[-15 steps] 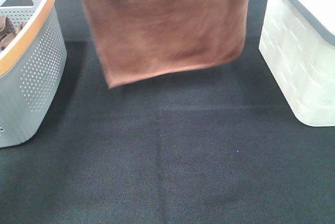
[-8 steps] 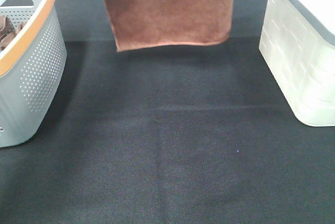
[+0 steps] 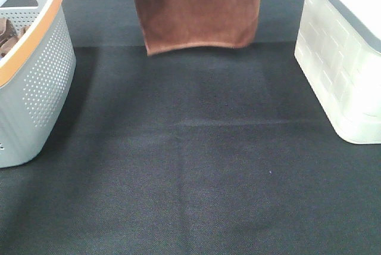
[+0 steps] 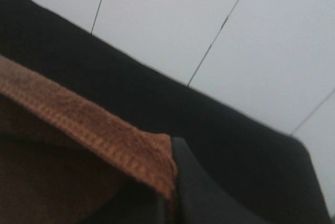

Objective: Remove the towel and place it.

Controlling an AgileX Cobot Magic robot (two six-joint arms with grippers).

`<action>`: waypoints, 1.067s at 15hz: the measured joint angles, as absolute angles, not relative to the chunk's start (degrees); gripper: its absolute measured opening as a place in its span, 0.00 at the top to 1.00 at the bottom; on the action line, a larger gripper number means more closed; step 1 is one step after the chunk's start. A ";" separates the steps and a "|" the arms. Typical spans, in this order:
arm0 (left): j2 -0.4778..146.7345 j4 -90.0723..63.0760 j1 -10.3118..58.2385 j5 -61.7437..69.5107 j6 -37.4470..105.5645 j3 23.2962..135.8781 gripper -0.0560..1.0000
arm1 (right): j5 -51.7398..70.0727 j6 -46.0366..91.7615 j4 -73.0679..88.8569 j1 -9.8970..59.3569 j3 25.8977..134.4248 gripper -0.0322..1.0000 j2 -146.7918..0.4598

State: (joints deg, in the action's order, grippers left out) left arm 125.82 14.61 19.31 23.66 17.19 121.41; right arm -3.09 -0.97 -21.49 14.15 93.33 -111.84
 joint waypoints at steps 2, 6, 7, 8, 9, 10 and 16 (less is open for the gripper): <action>127.31 12.95 19.48 34.32 17.19 121.18 0.95 | 9.45 -0.97 -16.73 14.27 93.33 0.97 -112.47; 127.65 1.32 20.23 55.29 17.19 120.95 0.95 | 29.39 -0.97 -8.59 14.55 93.33 0.97 -112.47; 127.65 -0.86 20.28 59.07 17.19 120.89 0.95 | 33.80 -0.97 -6.70 14.55 93.33 0.97 -112.47; 127.65 -2.23 20.28 62.85 17.19 120.89 0.95 | 37.93 -0.92 -4.93 14.55 93.39 0.97 -112.47; 127.65 -3.32 20.28 66.41 17.19 120.89 0.95 | 42.06 -0.34 -3.15 14.55 93.39 0.97 -112.47; 127.65 -4.24 20.28 68.75 16.50 120.89 0.95 | 47.56 1.60 0.00 14.55 93.39 0.97 -112.47; 126.05 -7.33 20.40 69.10 10.31 113.79 0.95 | 60.33 6.19 5.04 14.55 93.51 0.97 -112.30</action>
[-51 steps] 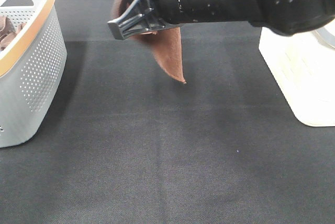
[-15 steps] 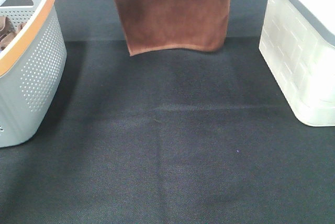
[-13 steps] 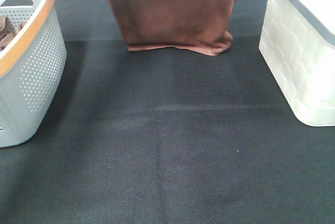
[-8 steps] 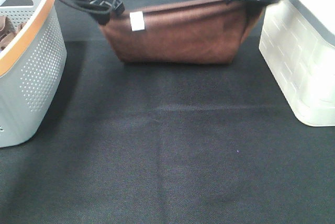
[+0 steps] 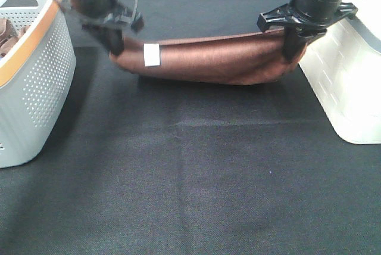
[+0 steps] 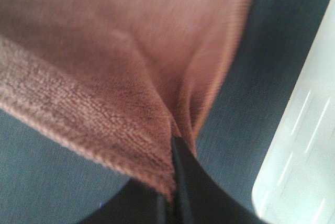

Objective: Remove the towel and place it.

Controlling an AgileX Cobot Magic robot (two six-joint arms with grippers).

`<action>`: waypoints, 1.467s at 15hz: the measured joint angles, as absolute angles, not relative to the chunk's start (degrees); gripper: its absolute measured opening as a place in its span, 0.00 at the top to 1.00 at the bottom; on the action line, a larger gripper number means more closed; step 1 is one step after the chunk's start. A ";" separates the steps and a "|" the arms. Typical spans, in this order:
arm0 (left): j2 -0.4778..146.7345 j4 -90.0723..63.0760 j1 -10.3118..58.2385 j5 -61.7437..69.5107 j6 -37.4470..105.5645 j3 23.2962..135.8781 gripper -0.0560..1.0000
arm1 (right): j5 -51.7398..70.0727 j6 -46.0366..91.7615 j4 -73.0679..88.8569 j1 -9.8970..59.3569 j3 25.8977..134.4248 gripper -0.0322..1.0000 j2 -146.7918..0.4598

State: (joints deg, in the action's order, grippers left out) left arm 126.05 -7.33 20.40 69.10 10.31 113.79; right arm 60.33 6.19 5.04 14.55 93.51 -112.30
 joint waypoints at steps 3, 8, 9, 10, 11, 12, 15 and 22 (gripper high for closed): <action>125.59 -7.73 21.26 69.16 10.26 108.17 0.95 | 63.37 6.19 4.47 15.24 93.51 0.97 -112.30; 125.42 -7.62 26.13 69.27 10.08 100.67 0.95 | 67.67 6.19 2.98 17.99 92.70 0.97 -112.30; 125.19 -7.56 26.76 69.27 10.08 98.72 0.95 | 68.01 6.13 2.98 18.96 91.04 0.97 -112.30; 125.02 -7.45 26.76 69.27 10.08 97.46 0.95 | 67.95 5.96 2.98 19.31 89.67 0.97 -112.30; 124.56 -7.05 26.76 69.27 10.08 95.97 0.95 | 67.67 5.21 2.98 19.48 88.06 0.97 -112.30; 124.10 -6.76 26.76 69.27 10.08 94.71 0.95 | 67.21 5.04 2.92 19.48 86.46 0.97 -112.30; 122.73 -6.70 26.76 69.27 10.08 90.53 0.95 | 65.78 4.93 4.47 19.48 81.82 0.97 -112.24; 122.56 -6.82 26.76 69.27 6.76 87.61 0.57 | 67.09 3.55 6.36 19.65 77.41 0.53 -112.24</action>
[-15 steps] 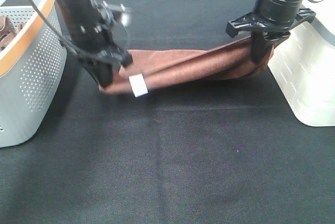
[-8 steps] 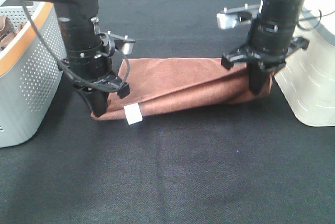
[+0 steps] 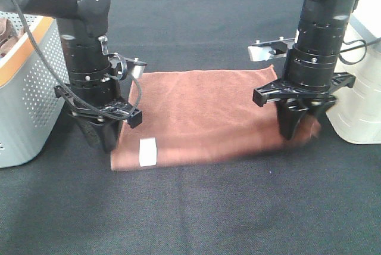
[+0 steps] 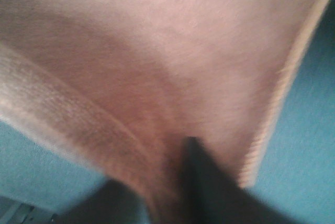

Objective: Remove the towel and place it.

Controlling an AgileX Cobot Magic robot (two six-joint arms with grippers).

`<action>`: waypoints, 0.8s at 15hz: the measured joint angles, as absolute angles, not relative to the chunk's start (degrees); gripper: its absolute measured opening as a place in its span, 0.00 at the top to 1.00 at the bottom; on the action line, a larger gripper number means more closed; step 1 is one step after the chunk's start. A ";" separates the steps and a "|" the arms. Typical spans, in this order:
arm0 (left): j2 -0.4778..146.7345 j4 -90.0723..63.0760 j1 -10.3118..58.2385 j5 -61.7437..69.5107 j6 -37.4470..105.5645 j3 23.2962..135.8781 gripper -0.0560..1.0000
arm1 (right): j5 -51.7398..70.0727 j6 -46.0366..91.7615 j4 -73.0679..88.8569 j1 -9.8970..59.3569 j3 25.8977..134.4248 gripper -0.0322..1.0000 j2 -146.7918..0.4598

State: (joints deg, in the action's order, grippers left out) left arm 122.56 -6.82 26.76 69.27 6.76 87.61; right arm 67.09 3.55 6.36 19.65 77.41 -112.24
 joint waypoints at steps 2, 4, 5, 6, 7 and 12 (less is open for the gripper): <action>120.84 -8.42 26.76 69.33 6.70 87.49 0.31 | 69.10 4.24 7.96 19.65 77.41 0.28 -111.50; 117.40 -9.34 26.76 69.33 6.70 87.49 0.28 | 69.27 4.76 9.74 19.65 77.41 0.24 -108.17; 115.11 -9.63 26.76 69.33 6.70 87.49 0.28 | 69.33 4.98 10.37 19.65 77.41 0.23 -105.83; 115.11 -9.63 26.76 69.33 6.70 87.49 0.28 | 69.33 4.98 10.37 19.65 77.41 0.23 -105.83; 111.78 -9.68 26.76 69.33 6.70 87.49 0.28 | 69.33 5.27 11.52 19.65 77.41 0.23 -101.76; 93.74 -9.17 26.76 69.39 4.64 87.49 0.28 | 69.50 6.07 13.58 19.65 77.41 0.23 -83.65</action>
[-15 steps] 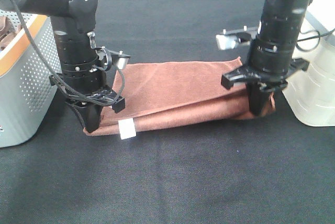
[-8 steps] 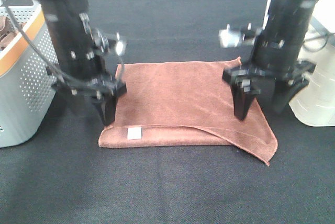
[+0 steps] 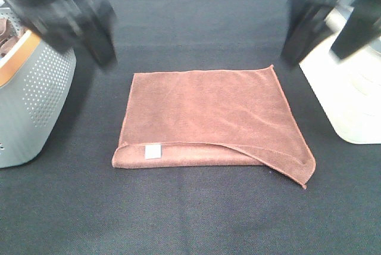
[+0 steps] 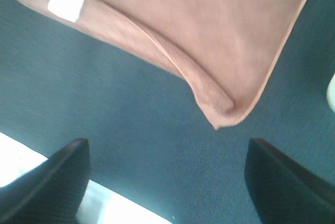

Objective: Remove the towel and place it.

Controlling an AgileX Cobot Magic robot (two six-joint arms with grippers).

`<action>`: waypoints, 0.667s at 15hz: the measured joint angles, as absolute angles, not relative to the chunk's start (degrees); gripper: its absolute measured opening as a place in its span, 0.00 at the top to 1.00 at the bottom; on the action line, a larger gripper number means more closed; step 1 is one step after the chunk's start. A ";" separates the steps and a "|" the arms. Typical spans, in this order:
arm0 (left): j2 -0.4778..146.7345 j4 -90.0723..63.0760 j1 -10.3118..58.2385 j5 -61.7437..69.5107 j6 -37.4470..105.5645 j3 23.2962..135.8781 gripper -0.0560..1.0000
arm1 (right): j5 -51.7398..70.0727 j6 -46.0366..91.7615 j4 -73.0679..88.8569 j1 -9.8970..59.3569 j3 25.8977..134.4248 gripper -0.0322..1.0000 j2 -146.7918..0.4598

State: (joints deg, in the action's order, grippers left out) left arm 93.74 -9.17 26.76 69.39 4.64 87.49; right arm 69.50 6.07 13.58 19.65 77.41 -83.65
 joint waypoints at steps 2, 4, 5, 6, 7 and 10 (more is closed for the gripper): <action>82.62 -7.45 26.76 69.56 2.75 87.49 0.28 | 69.56 6.25 13.81 19.65 76.72 0.23 -74.83; 78.27 -7.33 26.76 69.56 2.52 87.26 0.28 | 69.56 6.30 13.81 19.65 75.40 0.23 -71.45; 74.43 -7.33 26.76 69.56 2.35 86.80 0.28 | 69.56 6.47 13.81 19.65 73.45 0.23 -67.72; 68.93 -7.33 26.76 69.50 2.06 84.74 0.28 | 69.67 6.47 13.81 19.65 70.59 0.23 -64.46; 64.92 -7.33 26.76 69.50 1.43 81.99 0.28 | 69.67 6.47 13.81 19.65 67.09 0.23 -60.85; 50.25 -7.22 26.76 69.67 -0.69 64.69 0.28 | 69.79 6.65 13.64 19.65 53.46 0.23 -49.79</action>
State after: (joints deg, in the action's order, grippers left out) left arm 50.25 -7.22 26.76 69.67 -0.69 64.69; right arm 69.79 6.65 13.64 19.65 53.46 -49.79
